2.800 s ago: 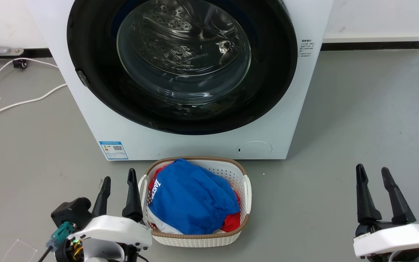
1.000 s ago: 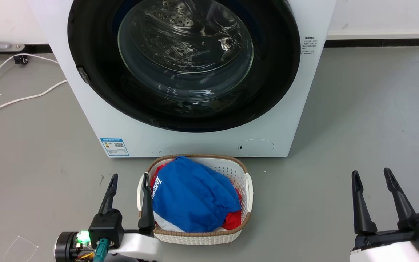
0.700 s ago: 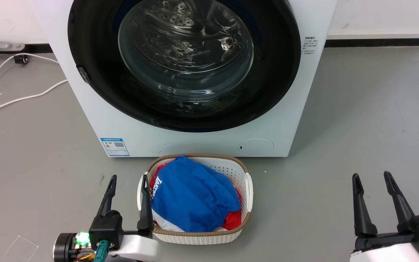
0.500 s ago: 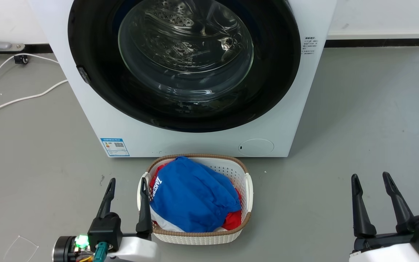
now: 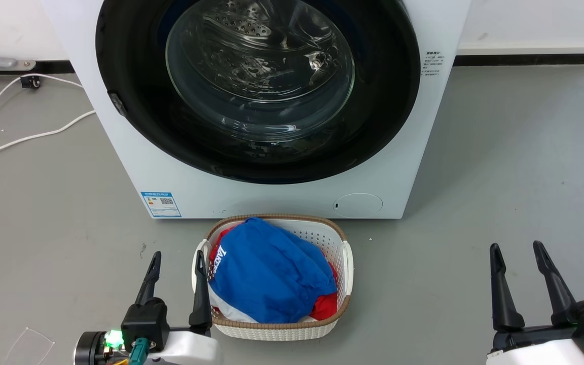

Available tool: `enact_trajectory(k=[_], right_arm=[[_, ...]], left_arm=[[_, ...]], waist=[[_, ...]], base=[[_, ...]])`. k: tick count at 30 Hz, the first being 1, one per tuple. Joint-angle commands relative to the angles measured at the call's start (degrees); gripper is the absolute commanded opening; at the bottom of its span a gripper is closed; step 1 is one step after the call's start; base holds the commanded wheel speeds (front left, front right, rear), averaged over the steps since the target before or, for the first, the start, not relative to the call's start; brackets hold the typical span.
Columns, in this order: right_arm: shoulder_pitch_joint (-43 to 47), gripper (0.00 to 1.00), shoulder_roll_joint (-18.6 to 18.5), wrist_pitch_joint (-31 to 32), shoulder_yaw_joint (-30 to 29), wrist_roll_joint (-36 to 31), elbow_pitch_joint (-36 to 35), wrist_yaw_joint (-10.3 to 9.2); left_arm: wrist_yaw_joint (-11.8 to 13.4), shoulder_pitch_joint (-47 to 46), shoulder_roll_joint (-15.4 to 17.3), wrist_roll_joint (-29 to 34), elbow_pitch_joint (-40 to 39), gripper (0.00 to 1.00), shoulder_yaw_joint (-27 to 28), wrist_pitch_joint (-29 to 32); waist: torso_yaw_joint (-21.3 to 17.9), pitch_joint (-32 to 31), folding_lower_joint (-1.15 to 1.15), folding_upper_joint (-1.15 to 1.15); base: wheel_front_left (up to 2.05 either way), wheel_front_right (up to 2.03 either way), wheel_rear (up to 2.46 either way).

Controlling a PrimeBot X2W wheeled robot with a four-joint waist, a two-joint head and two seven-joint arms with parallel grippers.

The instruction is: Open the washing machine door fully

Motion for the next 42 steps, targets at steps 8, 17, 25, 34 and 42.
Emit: enact_trajectory(k=[8,17,25,34,42], right_arm=[[0.1,0.00,0.1,-0.1,0.3,0.1,-0.3,-0.02],[-0.2,0.00,0.0,-0.1,2.1,15.6,-0.7,-0.02],[-0.2,0.00,0.1,-0.1,3.5,51.5,3.9,-0.01],[-1.6,0.00,0.1,-0.1,8.6,74.7,6.4,0.00],[-2.0,0.00,0.0,5.9,8.7,90.6,4.7,0.00]], left_arm=[[0.2,0.1,-0.1,-0.4,0.0,1.00,0.0,-0.2],[0.4,0.0,-0.1,-0.4,0.1,1.00,-0.1,-0.2],[0.5,0.2,-0.1,-0.5,0.5,1.00,-0.3,-0.2],[0.6,0.5,-0.1,-0.8,0.7,1.00,-0.2,-0.2],[0.4,0.5,-0.1,-1.2,0.8,1.00,0.0,-0.2]], waist=[[-0.1,0.0,0.00,0.00],[-0.2,-0.1,0.00,0.00],[-0.2,-0.3,0.00,0.00],[-0.4,-0.5,0.00,0.00],[-0.6,-0.4,0.00,0.00]], base=[[0.00,0.00,0.00],[0.00,0.00,0.00],[0.00,0.00,0.00],[0.00,0.00,0.00],[0.00,0.00,0.00]])
